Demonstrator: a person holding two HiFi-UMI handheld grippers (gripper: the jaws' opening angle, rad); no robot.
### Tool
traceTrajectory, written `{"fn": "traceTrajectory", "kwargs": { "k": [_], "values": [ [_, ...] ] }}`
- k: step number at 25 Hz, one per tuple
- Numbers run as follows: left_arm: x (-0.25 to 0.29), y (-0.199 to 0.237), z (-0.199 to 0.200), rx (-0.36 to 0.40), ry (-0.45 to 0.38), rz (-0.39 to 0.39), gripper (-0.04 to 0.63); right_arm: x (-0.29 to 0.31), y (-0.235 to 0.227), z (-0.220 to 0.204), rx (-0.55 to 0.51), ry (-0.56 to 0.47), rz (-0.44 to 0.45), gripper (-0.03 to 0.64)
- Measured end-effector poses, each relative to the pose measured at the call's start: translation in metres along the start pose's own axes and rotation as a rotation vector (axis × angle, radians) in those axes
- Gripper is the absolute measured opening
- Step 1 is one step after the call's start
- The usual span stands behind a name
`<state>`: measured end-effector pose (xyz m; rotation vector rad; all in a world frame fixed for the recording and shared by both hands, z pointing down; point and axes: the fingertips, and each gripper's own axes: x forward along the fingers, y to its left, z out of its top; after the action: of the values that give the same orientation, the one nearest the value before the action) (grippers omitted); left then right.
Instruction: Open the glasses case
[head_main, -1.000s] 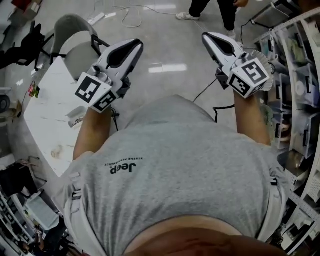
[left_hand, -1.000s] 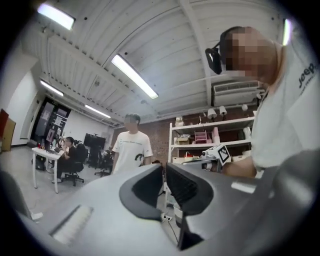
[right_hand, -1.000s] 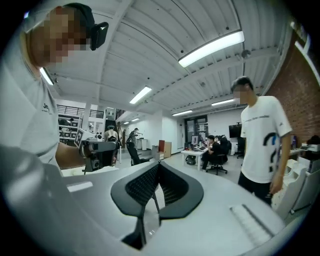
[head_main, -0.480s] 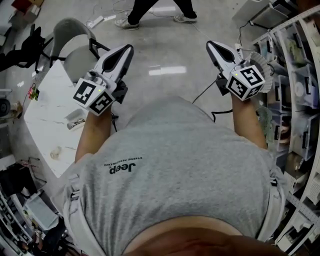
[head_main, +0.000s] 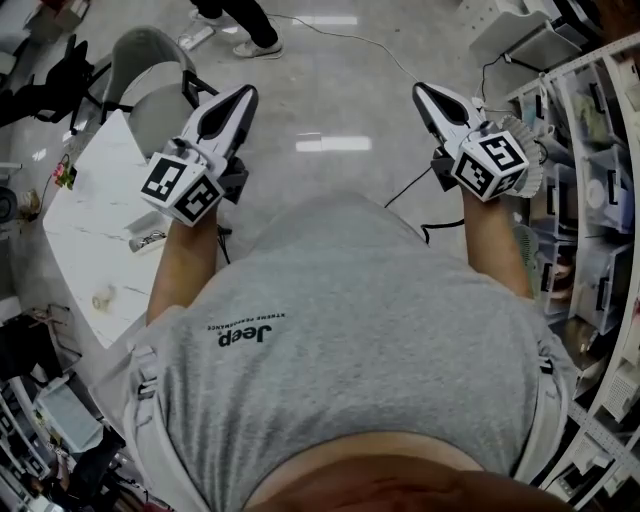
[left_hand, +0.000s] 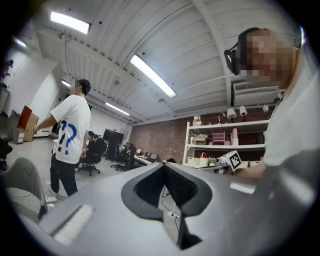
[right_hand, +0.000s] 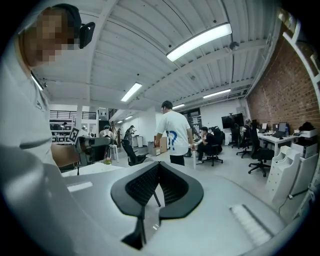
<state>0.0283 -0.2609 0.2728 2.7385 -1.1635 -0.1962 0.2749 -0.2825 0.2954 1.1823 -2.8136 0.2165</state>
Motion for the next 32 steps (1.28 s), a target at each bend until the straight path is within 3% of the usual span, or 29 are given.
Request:
{"fn": "traceTrajectory", "kwargs": {
  "k": [32],
  "values": [
    [0.0002, -0.0014, 0.003, 0.026, 0.004, -0.023, 0.057, 0.0085, -0.0017, 0.0022, -0.045, 0.034, -0.004, 0.002]
  ]
}}
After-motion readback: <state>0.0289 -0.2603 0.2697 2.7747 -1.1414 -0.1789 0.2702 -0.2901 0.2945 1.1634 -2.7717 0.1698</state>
